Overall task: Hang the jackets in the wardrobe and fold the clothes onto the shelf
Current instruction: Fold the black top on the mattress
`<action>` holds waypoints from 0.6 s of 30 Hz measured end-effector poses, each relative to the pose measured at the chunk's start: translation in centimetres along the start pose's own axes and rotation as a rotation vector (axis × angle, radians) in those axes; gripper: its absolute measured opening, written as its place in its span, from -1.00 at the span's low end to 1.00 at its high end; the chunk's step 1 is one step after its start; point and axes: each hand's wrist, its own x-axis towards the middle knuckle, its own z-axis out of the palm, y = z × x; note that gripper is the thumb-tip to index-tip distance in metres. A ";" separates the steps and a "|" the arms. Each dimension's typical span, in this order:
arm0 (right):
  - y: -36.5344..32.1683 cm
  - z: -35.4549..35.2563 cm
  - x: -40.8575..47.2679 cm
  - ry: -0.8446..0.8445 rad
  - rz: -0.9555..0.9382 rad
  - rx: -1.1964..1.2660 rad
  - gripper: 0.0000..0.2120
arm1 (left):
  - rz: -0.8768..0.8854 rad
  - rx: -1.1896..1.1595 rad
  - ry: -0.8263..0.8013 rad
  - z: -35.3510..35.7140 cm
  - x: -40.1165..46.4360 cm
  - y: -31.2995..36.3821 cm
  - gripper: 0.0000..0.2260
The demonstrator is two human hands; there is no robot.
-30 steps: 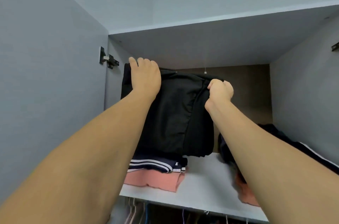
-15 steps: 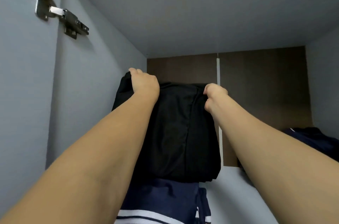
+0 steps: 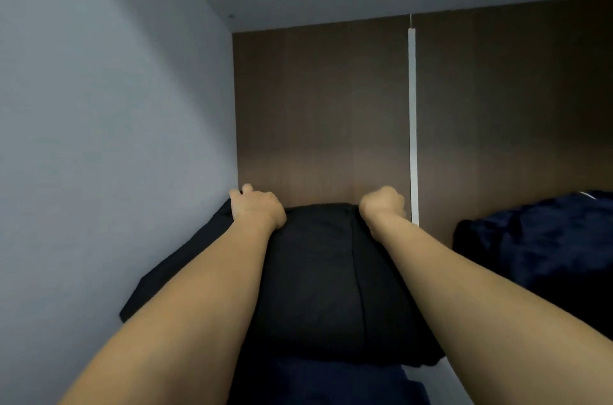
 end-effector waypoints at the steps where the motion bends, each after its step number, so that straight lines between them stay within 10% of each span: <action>1: 0.7 0.6 0.0 -0.029 -0.037 -0.108 -0.63 | 0.010 -0.063 -0.063 1.3 0.2 0.0 -0.71; 18: 3.7 3.1 2.4 -0.229 -0.043 -0.438 -0.55 | -0.025 -0.384 -0.208 4.4 2.3 0.3 -0.50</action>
